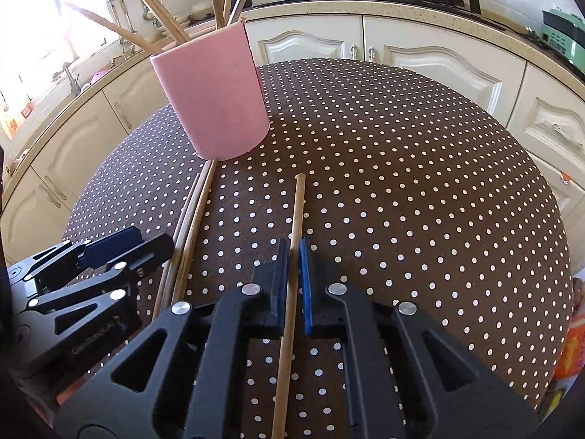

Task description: Organize utensils

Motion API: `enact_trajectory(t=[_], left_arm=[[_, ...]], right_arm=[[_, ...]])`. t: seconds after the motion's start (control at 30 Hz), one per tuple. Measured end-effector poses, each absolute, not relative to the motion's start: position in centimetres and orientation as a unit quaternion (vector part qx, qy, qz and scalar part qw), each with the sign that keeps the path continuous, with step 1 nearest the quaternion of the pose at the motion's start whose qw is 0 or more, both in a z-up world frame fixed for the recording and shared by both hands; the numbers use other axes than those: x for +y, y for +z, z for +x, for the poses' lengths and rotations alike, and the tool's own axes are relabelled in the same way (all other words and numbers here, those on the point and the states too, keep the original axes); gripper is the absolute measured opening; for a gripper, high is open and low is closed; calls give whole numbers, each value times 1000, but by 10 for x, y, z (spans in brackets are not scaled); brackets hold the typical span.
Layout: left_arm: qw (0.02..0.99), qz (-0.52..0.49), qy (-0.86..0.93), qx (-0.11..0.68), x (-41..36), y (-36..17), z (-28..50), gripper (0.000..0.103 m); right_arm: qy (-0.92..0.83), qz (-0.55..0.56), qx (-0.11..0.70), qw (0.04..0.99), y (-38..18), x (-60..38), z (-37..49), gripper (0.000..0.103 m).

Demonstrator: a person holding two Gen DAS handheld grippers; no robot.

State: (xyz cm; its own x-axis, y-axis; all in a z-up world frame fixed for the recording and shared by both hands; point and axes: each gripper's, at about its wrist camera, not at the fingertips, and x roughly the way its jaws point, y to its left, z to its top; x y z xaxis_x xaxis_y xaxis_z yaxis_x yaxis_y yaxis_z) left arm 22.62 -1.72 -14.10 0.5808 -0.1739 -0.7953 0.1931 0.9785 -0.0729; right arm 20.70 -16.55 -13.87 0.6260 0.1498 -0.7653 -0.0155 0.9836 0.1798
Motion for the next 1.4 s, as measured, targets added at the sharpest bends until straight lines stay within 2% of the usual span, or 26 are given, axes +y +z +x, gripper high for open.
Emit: enact_trajectory(t=[0.33, 0.37, 0.4, 0.47, 0.5, 1.03, 1.4], left_arm=[[888, 42, -51, 456, -38, -142, 242, 45], [889, 34, -48, 454, -35, -142, 243, 38], [891, 34, -37, 451, -33, -142, 243, 21], [891, 28, -13, 452, -25, -141, 245, 8], [890, 16, -14, 456, -20, -141, 246, 7], [893, -32, -10, 450, 26, -134, 239, 6], [930, -18, -26, 365, 23, -93, 218, 6]], right_arm=[[46, 84, 430, 898, -137, -167, 200, 7], [46, 84, 430, 898, -137, -167, 200, 7], [46, 84, 430, 898, -137, -167, 199, 7], [47, 81, 431, 897, -137, -166, 198, 7], [48, 81, 431, 897, -136, -165, 198, 7], [59, 114, 401, 907, -121, -175, 174, 6], [62, 132, 346, 927, -83, -189, 164, 6]])
